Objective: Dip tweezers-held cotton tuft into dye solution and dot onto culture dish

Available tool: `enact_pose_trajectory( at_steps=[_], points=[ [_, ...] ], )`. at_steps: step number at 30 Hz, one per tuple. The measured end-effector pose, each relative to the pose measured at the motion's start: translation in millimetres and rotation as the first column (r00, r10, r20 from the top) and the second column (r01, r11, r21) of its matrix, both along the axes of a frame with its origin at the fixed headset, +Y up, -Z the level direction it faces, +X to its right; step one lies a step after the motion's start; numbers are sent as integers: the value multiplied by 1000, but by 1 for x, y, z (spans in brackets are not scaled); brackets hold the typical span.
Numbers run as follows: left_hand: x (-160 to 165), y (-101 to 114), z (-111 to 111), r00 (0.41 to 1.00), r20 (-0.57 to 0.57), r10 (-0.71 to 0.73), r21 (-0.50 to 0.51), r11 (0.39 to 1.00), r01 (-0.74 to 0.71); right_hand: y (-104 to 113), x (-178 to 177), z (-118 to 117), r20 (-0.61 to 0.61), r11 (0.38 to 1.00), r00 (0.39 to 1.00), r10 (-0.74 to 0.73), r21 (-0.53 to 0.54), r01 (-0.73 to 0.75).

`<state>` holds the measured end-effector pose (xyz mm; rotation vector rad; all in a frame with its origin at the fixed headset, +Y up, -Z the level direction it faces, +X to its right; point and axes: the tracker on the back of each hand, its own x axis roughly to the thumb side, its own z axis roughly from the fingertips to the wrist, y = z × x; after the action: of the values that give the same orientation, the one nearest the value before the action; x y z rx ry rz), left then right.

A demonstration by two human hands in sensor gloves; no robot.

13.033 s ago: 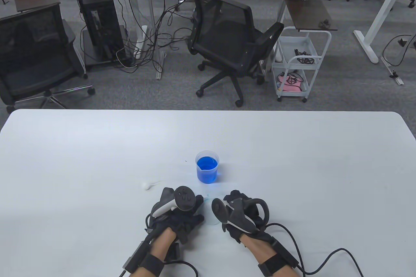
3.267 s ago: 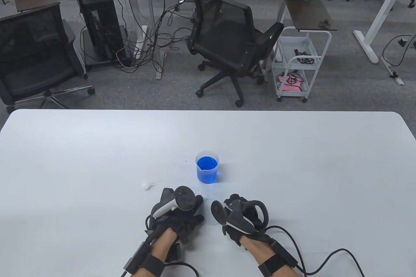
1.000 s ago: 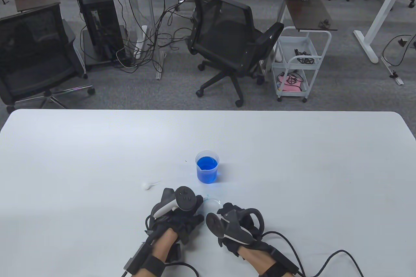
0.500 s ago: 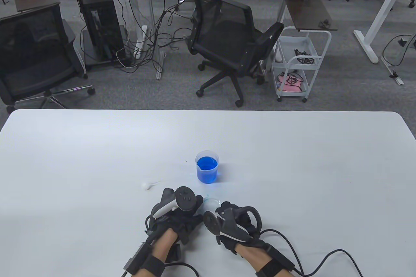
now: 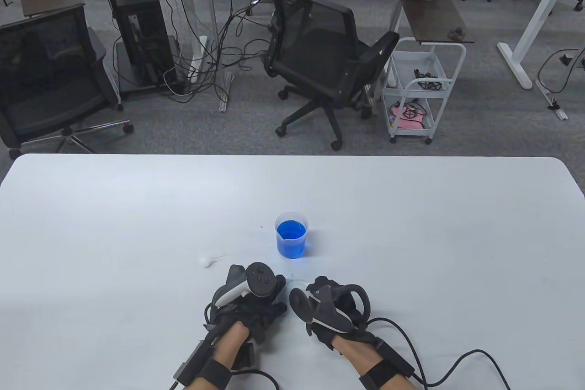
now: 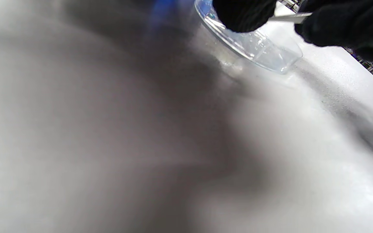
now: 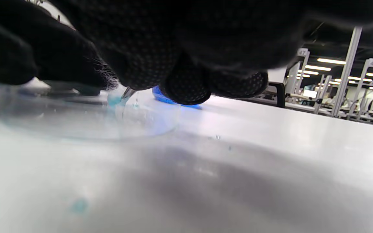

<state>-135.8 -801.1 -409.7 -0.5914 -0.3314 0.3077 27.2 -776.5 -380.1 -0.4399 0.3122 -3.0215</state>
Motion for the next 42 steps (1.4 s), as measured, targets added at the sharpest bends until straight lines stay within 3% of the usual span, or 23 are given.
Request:
enact_pose_trajectory(
  at_steps=[6, 13, 23, 33, 42],
  points=[
    [0, 0, 0, 1000, -1, -2, 0, 1000, 2, -2, -1, 0, 0, 1000, 1000, 6, 1, -6],
    [0, 0, 0, 1000, -2, -3, 0, 1000, 3, 19, 9, 0, 29, 997, 998, -58, 59, 57],
    [0, 0, 0, 1000, -2, -3, 0, 1000, 3, -3, 4, -5, 32, 1000, 999, 29, 5, -30],
    [0, 0, 0, 1000, -2, -3, 0, 1000, 3, 18, 19, -2, 63, 997, 997, -44, 58, 41],
    [-1, 0, 1, 1000, -3, -2, -1, 1000, 2, -1, 10, -2, 41, 999, 998, 39, 5, -39]
  ],
)
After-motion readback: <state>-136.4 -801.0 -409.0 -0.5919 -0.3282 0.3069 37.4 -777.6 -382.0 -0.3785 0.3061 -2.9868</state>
